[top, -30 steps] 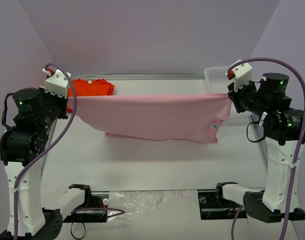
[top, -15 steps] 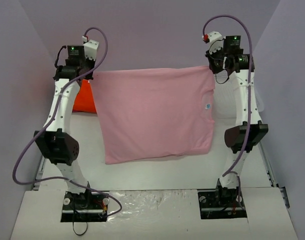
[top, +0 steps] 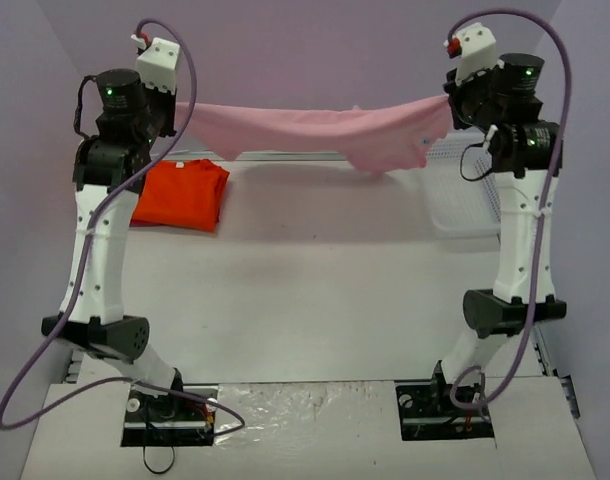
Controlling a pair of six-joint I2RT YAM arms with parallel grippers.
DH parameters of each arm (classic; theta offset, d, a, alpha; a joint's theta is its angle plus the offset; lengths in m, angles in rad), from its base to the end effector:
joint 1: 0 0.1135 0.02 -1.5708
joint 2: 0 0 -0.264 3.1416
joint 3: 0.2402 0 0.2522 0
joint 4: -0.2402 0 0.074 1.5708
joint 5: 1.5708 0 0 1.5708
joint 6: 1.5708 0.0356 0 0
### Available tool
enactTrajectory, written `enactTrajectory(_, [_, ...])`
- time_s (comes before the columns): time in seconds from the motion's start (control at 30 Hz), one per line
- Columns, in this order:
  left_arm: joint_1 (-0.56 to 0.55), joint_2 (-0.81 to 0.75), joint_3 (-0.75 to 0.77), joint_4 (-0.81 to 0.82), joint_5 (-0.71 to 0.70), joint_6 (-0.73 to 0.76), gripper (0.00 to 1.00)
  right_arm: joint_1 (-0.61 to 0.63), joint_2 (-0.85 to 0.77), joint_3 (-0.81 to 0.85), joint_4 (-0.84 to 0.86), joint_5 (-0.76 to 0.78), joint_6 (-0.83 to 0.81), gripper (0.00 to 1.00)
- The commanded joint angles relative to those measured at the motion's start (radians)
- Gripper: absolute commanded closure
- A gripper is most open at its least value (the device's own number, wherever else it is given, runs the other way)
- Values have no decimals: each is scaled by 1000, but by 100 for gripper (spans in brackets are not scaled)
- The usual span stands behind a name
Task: Fold and stack the t-shirts
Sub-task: Flatten out the tshirt
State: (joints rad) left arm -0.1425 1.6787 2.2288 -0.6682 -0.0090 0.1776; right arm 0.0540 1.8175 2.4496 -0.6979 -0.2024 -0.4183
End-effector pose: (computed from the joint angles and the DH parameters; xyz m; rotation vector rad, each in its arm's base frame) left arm 0.3314 -0.0472 0.5423 0.2625 1.6685 0.0339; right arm 0.3544 0.0263 0.5555 -0.5317 1.5477 -0.1136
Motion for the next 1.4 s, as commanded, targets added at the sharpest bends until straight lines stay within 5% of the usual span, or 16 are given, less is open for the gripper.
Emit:
enactTrajectory(0.0, [-11, -184, -139, 48, -46, -12, 98, 0, -190, -119, 57, -3, 10, 100])
enactTrajectory(0.13, [-9, -350, -488, 100, -60, 0, 98, 0, -392, -394, 83, -12, 10, 100])
enactTrajectory(0.27, [-9, -569, -650, 59, -45, 11, 98, -2, -568, -610, 84, -34, 36, 100])
enactTrajectory(0.37, [-8, -680, -620, -28, -39, 14, 98, 0, -694, -659, 75, -23, 62, 100])
enactTrajectory(0.5, [-8, -699, -439, -154, -39, 16, 98, -55, -722, -519, 25, -67, 78, 100])
enactTrajectory(0.67, [-8, -572, -273, -171, -46, 48, 98, -85, -620, -391, 24, -77, 88, 100])
enactTrajectory(0.9, [-8, -401, -437, 66, -63, 95, 98, -85, -419, -411, 116, -60, 44, 100])
enactTrajectory(1.17, [-5, 59, -312, 255, -83, 143, 98, -79, -77, -319, 189, -28, 21, 100])
enactTrajectory(1.2, [-8, 176, -269, 249, -86, 154, 96, -72, -10, -307, 187, 1, 9, 93])
enactTrajectory(1.27, [-20, 301, -121, 204, -74, 187, 62, -60, 44, -308, 184, 50, -10, 65])
enactTrajectory(1.33, [-40, 450, -52, 147, -109, 209, 21, -26, 100, -325, 181, 138, -20, 22])
enactTrajectory(1.37, [-60, 479, -43, 154, -152, 232, 17, -25, 109, -352, 173, 144, -20, 0])
